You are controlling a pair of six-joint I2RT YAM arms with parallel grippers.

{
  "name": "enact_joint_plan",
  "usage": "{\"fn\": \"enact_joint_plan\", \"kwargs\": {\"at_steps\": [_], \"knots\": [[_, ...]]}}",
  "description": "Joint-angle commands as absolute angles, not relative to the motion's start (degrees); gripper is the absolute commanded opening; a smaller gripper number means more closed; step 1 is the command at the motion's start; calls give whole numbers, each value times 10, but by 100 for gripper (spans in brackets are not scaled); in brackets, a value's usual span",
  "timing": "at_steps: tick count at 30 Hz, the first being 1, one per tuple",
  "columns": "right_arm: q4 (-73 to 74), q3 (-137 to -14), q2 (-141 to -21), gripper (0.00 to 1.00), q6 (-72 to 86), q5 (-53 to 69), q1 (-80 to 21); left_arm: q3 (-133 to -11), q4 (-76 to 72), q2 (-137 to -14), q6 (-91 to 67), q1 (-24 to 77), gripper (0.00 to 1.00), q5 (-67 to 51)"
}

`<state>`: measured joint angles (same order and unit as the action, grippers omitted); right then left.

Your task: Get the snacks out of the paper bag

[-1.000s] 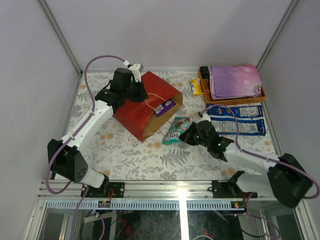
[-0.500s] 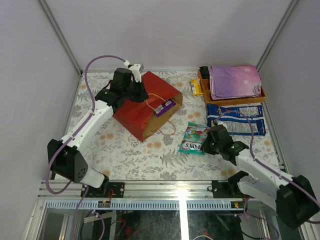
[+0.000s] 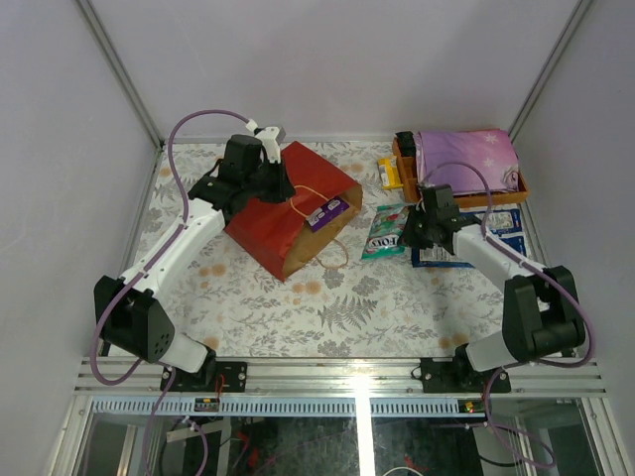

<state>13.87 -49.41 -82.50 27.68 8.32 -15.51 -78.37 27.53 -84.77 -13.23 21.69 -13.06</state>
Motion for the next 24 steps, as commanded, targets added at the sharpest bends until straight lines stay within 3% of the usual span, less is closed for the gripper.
{"fn": "enact_joint_plan", "kwargs": {"at_steps": [1, 12, 14, 15, 17, 19, 20, 24], "knots": [[137, -559, -862, 0, 239, 101, -145, -799, 268, -845, -126, 208, 0, -135], [188, -670, -974, 3, 173, 148, -96, -802, 271, -851, -124, 204, 0, -140], [199, -690, -984, 13, 163, 153, -85, -802, 272, -852, -124, 203, 0, -139], [206, -696, -986, 23, 160, 152, -80, -802, 272, -854, -124, 203, 0, -139], [220, -711, -982, 51, 155, 141, -71, -803, 272, -855, -123, 202, 0, -140], [230, -726, -969, 68, 154, 119, -69, -803, 273, -854, -123, 201, 0, -140], [233, -732, -960, 73, 154, 112, -69, -803, 273, -854, -124, 201, 0, -140], [220, -744, -910, 75, 178, 99, -71, -806, 273, -858, -125, 199, 0, -148]]}}
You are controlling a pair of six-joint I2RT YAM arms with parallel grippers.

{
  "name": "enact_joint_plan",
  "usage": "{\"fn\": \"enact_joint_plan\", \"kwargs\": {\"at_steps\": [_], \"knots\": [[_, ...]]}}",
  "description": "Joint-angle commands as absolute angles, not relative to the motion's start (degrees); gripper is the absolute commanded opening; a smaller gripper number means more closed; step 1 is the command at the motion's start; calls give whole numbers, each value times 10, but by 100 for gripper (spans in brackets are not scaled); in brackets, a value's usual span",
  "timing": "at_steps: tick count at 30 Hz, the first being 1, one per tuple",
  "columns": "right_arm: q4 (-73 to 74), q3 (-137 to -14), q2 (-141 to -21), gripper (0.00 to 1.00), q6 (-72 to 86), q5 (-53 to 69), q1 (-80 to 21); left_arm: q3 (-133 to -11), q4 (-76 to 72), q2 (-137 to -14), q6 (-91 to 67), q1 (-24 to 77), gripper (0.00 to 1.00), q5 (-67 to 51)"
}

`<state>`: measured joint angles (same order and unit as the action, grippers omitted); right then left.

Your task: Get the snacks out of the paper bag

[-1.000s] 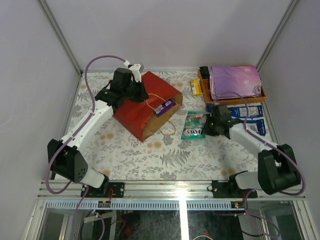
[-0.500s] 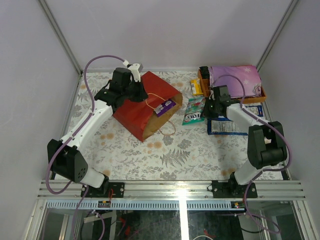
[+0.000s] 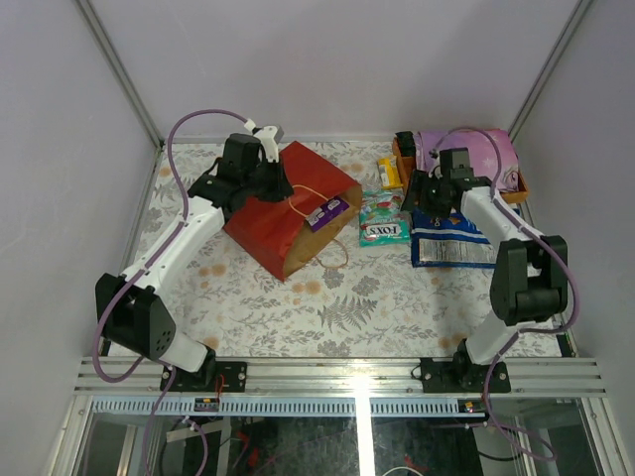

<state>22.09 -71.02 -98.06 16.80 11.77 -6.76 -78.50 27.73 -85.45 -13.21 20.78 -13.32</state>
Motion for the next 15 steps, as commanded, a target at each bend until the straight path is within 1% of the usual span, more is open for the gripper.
{"fn": "enact_joint_plan", "kwargs": {"at_steps": [1, 3, 6, 8, 10, 12, 13, 14, 15], "knots": [[210, -741, -900, 74, 184, 97, -75, -805, 273, -859, -125, 198, 0, -151], [200, -736, -893, 71, 185, 79, -91, -805, 273, -859, -125, 197, 0, -151], [191, -733, -911, 61, 181, 65, -124, -805, 273, -856, -126, 196, 0, -150], [179, -726, -925, 60, 187, 65, -163, -800, 266, -850, -128, 195, 0, -148], [143, -702, -926, 63, 196, 60, -217, -794, 258, -843, -129, 194, 0, -144], [64, -651, -912, 70, 236, 58, -273, -794, 257, -840, -129, 191, 0, -141], [2, -607, -896, 72, 285, 66, -289, -793, 257, -839, -129, 189, 0, -140], [-91, -553, -882, 74, 343, 86, -297, -794, 258, -839, -129, 187, 0, -142], [-186, -474, -869, 74, 417, 106, -301, -794, 258, -838, -130, 187, 0, -143]]}}
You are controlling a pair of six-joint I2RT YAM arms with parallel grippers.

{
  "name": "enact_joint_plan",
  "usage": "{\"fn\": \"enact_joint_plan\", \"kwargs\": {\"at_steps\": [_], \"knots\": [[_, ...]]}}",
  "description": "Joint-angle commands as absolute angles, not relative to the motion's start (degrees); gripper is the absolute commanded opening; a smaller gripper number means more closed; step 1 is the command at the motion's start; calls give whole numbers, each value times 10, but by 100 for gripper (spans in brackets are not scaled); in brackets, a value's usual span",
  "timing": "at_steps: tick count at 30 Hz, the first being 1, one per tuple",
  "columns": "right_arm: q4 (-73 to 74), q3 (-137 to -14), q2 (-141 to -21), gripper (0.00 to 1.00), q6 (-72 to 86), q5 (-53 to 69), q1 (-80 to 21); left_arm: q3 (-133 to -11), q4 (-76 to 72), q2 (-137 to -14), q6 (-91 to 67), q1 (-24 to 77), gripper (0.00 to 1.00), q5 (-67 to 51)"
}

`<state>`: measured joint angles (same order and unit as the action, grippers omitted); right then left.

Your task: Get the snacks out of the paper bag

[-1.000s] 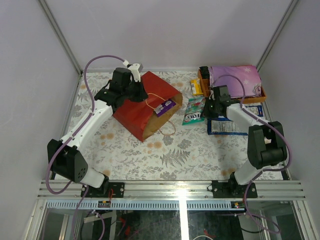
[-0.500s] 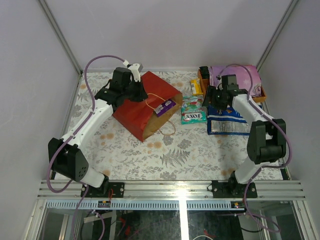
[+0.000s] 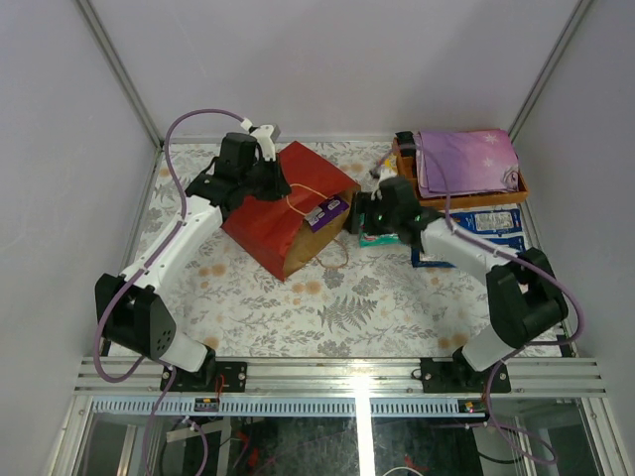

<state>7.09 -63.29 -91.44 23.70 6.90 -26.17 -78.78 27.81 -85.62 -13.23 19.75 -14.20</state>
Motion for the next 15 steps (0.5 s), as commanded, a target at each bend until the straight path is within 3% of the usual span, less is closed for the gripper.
{"fn": "enact_joint_plan", "kwargs": {"at_steps": [1, 4, 12, 15], "knots": [[-291, -425, -868, 74, 483, 110, -306, -794, 258, -838, -131, 185, 0, -143], [-469, -361, -896, 73, 598, 74, -326, -791, 255, -836, -131, 184, 0, -145], [-737, -378, -1042, 70, 793, 29, -355, -787, 251, -833, -136, 176, 0, -158], [-762, -407, -1089, 70, 847, 7, -379, -787, 248, -832, -138, 172, 0, -165]]}}
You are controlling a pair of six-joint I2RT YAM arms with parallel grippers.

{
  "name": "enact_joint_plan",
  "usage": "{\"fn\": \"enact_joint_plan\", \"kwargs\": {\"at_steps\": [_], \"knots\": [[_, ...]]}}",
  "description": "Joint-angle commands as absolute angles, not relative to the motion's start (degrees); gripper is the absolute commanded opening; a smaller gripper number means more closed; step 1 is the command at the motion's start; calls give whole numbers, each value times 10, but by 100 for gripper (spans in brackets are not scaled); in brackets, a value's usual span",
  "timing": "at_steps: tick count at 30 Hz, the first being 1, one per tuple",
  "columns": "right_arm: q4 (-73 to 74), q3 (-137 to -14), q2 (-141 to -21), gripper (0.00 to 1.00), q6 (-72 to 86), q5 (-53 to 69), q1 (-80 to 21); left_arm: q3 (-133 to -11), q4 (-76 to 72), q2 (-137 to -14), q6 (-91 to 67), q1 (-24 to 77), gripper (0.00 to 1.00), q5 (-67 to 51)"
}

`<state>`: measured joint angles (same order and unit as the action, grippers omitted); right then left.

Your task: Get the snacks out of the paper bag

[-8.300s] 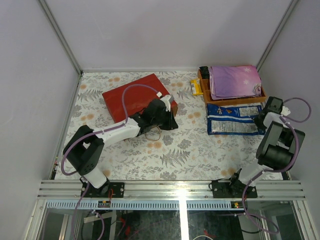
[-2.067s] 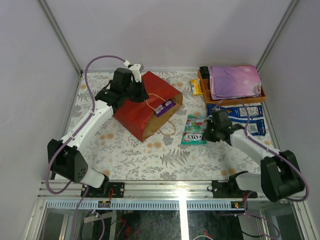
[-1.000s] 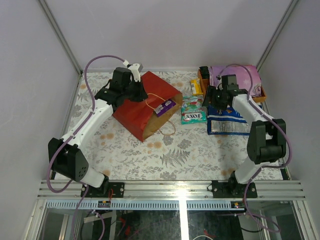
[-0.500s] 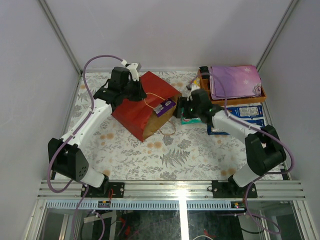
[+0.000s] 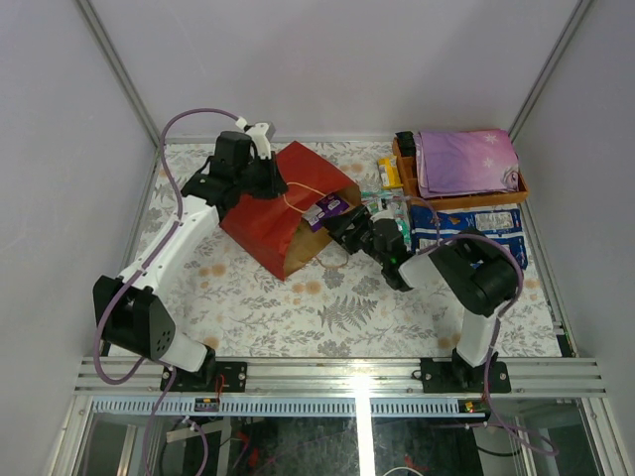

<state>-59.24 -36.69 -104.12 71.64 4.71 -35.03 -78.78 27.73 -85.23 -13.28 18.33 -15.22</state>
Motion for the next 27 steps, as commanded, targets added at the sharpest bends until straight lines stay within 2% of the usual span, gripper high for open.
{"fn": "enact_joint_plan", "kwargs": {"at_steps": [1, 11, 27], "knots": [[-758, -412, -1101, 69, 865, -7, -387, -787, 248, -832, -138, 171, 0, -166], [-644, -419, -1130, 70, 972, -114, -418, -785, 246, -826, -139, 161, 0, -173], [-496, -507, -1185, 71, 994, -143, -422, -779, 236, -813, -145, 143, 0, -175]]}}
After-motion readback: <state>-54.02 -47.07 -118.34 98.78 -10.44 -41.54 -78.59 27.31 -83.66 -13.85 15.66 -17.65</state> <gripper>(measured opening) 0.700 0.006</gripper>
